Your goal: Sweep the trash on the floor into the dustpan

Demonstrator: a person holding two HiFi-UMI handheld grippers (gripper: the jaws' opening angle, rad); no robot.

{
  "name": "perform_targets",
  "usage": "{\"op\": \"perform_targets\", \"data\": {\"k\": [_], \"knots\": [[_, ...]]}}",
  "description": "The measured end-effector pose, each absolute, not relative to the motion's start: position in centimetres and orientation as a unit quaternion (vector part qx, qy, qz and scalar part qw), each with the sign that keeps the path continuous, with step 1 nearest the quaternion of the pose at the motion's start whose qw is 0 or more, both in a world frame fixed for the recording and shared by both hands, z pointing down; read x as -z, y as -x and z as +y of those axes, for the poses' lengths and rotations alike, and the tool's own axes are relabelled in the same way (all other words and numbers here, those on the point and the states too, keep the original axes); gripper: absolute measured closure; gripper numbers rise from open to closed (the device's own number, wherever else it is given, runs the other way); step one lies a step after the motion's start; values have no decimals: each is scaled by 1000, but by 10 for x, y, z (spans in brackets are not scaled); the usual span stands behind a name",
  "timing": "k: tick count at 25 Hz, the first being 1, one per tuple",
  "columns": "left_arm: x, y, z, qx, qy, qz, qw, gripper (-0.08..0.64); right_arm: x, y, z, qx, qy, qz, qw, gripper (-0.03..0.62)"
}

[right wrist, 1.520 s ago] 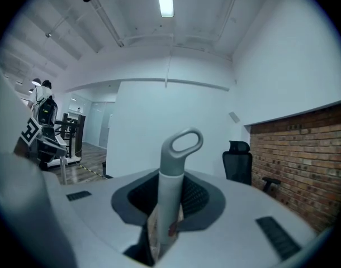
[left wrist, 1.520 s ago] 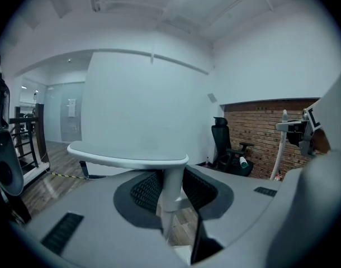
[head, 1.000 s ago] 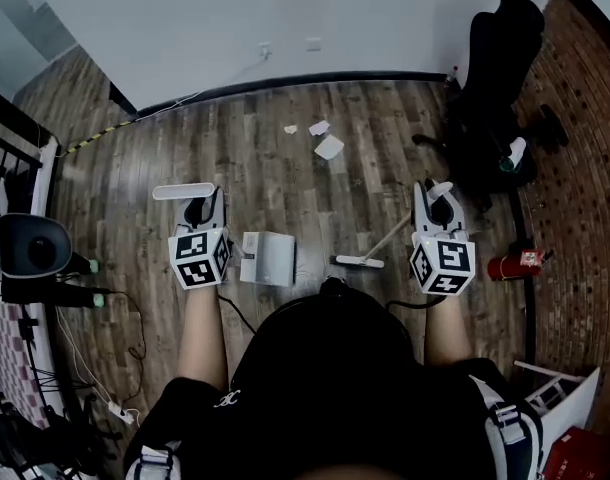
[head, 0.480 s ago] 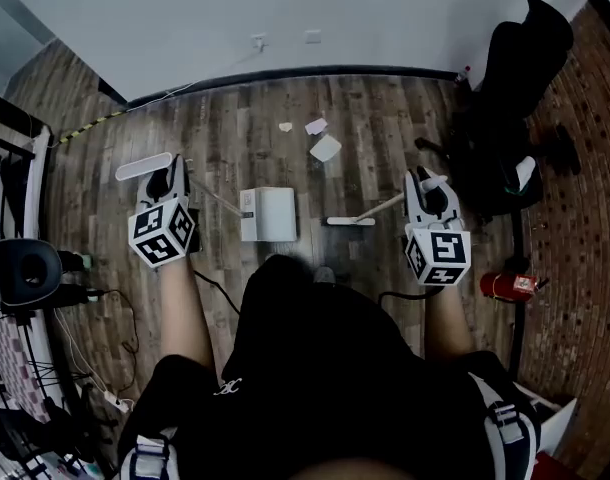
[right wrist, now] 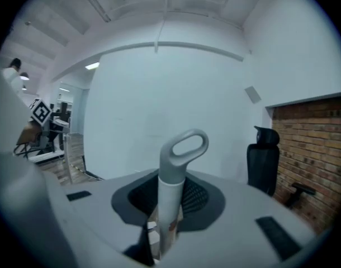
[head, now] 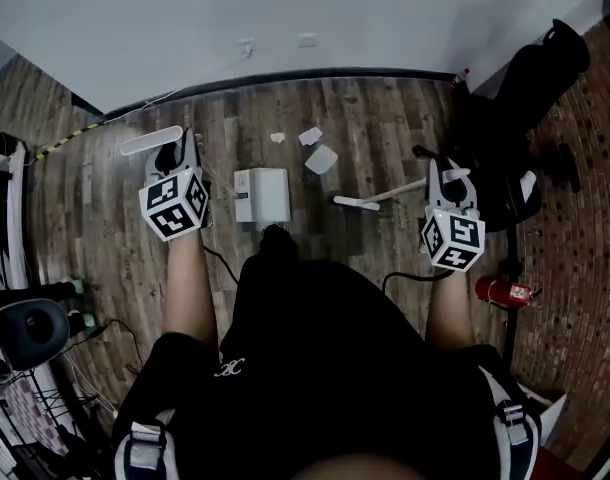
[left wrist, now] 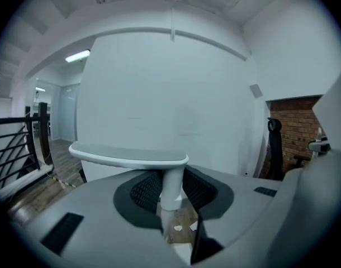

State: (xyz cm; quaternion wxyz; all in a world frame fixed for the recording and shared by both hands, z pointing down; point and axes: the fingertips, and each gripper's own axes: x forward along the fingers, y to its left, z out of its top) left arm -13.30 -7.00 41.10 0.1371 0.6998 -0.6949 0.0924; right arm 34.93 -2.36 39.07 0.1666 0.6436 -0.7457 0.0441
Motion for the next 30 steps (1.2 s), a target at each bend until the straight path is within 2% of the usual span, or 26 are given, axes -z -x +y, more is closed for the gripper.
{"op": "perform_targets", "data": {"k": [5, 11, 17, 21, 25, 30], "knots": [[-447, 170, -141, -96, -702, -682, 180, 449, -410, -351, -73, -72, -697, -688, 188, 512], [-477, 201, -216, -103, -703, -679, 184, 449, -429, -352, -114, -98, -734, -642, 200, 512], [-520, 207, -278, -131, -715, -659, 195, 449, -433, -329, -155, -79, -707, -662, 236, 512], [-548, 233, -304, -125, -674, -691, 231, 449, -438, -312, -184, -67, -673, -688, 263, 511], [-571, 266, -318, -109, -612, -736, 269, 449, -466, -279, -206, -54, -581, -741, 331, 512], [-612, 264, -318, -127, -598, -731, 303, 449, -524, -225, -237, -19, -425, -799, 425, 512]]}}
